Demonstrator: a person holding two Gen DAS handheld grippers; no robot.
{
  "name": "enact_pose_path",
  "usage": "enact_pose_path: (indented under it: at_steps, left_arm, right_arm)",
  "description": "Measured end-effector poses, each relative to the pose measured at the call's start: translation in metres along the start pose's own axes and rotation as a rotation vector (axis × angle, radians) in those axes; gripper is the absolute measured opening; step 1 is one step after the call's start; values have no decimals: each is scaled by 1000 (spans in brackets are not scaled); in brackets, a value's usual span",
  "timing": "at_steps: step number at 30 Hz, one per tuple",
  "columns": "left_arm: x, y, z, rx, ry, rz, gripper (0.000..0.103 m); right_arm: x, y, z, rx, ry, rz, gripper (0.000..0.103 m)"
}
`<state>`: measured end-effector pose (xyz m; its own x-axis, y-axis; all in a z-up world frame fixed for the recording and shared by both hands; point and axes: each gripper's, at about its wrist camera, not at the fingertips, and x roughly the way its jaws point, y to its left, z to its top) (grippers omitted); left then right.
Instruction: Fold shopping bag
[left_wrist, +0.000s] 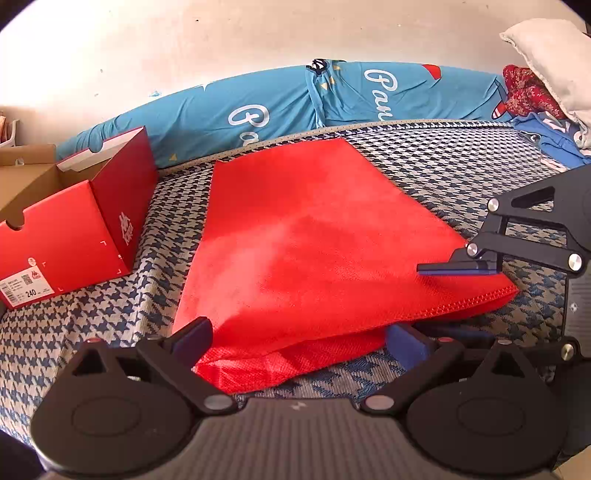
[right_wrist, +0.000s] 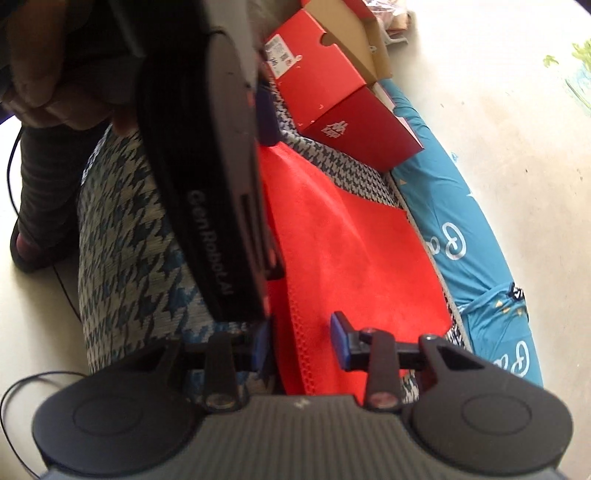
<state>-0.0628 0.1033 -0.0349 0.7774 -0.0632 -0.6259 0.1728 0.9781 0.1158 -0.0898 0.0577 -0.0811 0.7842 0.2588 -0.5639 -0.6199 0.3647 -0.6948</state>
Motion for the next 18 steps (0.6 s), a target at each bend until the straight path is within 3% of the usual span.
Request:
enact_pose_path:
  at_steps: [4, 9, 18]
  left_arm:
    - [-2, -2, -2, 35, -1, 16, 102]
    - [-1, -17, -6, 156, -15, 50, 101]
    - [14, -50, -9, 504, -142, 195, 101]
  right_arm:
    - [2, -10, 1, 86, 17, 26, 25]
    - [3, -39, 1, 255, 29, 37, 24]
    - [-8, -55, -2, 391, 23, 78, 24]
